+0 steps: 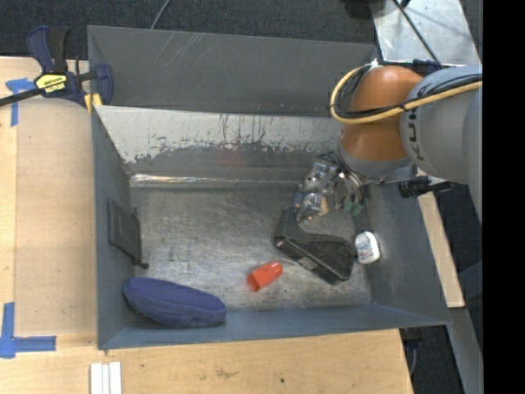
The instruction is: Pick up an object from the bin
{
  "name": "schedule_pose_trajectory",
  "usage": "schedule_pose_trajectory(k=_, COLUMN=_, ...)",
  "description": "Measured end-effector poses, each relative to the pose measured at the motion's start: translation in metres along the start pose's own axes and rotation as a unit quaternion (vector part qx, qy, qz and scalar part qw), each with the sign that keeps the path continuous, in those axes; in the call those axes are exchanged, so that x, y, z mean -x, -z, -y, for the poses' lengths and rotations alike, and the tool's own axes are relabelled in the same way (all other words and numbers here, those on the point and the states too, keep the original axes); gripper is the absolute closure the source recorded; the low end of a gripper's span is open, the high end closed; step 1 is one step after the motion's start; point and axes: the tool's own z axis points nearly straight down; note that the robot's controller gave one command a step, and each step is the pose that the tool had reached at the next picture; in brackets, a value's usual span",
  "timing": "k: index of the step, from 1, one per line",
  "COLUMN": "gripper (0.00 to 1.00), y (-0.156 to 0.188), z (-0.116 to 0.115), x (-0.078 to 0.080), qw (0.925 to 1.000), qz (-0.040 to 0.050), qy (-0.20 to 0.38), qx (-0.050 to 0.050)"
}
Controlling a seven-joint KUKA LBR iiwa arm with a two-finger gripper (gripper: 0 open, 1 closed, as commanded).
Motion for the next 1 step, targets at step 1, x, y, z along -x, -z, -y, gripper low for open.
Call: schedule_pose_trajectory(k=1, gripper=1.00, y=0.1826, z=0.0164, x=0.0106, qw=0.9900, qz=0.0029, qy=0.141, qx=0.000)
